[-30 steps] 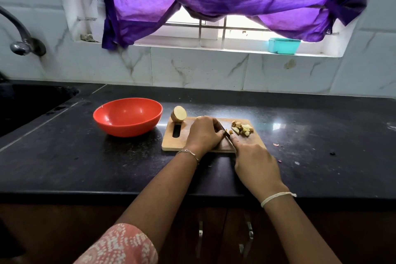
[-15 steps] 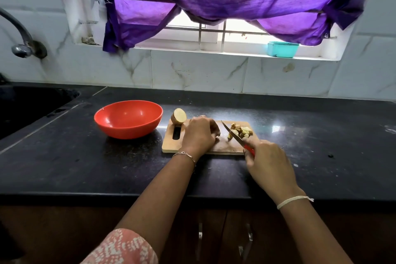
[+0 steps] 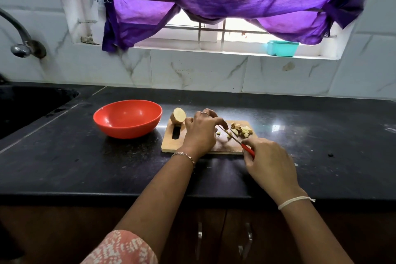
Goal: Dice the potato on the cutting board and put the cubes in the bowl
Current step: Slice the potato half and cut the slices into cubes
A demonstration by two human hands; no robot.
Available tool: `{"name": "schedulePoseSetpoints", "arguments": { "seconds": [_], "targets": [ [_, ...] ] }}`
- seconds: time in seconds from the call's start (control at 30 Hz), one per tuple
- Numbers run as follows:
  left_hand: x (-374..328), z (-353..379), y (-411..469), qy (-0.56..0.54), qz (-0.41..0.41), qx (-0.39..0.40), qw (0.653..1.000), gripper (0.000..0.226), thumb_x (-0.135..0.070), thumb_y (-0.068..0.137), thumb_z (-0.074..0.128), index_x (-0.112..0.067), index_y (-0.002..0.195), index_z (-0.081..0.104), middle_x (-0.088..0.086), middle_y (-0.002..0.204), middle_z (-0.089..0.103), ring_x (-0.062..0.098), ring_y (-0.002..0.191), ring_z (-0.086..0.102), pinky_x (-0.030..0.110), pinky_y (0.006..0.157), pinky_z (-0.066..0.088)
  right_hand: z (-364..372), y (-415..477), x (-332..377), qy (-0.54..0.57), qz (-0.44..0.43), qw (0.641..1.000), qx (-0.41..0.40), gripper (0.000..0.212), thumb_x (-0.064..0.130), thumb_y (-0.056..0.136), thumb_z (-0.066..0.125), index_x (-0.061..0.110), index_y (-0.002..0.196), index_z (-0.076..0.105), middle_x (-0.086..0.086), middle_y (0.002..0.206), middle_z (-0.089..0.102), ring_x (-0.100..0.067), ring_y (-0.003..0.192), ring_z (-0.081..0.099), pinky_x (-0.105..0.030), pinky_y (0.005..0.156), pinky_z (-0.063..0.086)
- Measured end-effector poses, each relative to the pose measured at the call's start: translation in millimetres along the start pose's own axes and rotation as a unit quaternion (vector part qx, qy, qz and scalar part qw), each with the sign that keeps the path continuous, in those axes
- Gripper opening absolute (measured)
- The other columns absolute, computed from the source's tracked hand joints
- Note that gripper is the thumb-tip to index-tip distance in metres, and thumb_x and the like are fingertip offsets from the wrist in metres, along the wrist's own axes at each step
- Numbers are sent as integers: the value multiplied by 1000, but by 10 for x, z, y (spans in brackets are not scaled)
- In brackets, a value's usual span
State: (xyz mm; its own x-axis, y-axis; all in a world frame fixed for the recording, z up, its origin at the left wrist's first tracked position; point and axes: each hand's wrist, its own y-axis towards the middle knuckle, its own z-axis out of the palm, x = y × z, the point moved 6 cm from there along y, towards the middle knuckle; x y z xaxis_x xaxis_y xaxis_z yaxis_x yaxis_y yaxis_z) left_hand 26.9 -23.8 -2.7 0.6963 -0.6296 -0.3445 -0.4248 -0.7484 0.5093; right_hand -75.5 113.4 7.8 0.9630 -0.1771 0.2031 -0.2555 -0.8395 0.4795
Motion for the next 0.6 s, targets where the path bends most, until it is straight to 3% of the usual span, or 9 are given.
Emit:
{"name": "schedulePoseSetpoints", "arguments": {
  "seconds": [0.1, 0.2, 0.33, 0.43, 0.6],
  "targets": [
    [-11, 49, -7, 35, 15, 27, 999, 37, -8, 90, 56, -42, 102, 67, -8, 129, 45, 18, 121, 37, 34, 83, 13, -35, -4, 33, -24, -17, 1000, -7, 21, 31, 93, 55, 32, 112, 64, 6, 103, 66, -16, 89, 62, -31, 76, 53],
    [0, 83, -6, 60, 13, 37, 997, 35, -17, 90, 60, -43, 114, 63, -6, 135, 42, 19, 126, 32, 36, 84, 13, -71, -8, 22, -40, -22, 999, -11, 24, 33, 95, 53, 35, 117, 62, 8, 106, 65, -15, 92, 62, -29, 74, 49],
    [28, 57, 9, 64, -6, 20, 998, 60, -1, 85, 51, -39, 131, 52, -4, 138, 40, 20, 129, 31, 41, 95, 20, -97, -10, -45, -44, -9, 999, 2, 27, 35, 96, 52, 37, 122, 60, 9, 110, 65, -14, 94, 62, -27, 77, 49],
    [98, -7, 14, 65, -48, -7, 997, 57, 0, 86, 48, -35, 132, 53, -2, 137, 43, 22, 129, 32, 45, 98, 18, -102, -16, -38, -24, -14, 999, 22, 32, 35, 96, 52, 39, 128, 57, 6, 112, 66, -14, 97, 61, -23, 76, 45],
    [212, -17, 20, 81, -108, -15, 991, 54, -3, 87, 47, -33, 132, 50, 0, 135, 47, 24, 127, 37, 51, 106, 20, 22, 31, 54, -34, -32, 996, 72, 32, 35, 97, 50, 43, 128, 56, 0, 114, 64, -21, 100, 61, -32, 83, 48]
  ]
}}
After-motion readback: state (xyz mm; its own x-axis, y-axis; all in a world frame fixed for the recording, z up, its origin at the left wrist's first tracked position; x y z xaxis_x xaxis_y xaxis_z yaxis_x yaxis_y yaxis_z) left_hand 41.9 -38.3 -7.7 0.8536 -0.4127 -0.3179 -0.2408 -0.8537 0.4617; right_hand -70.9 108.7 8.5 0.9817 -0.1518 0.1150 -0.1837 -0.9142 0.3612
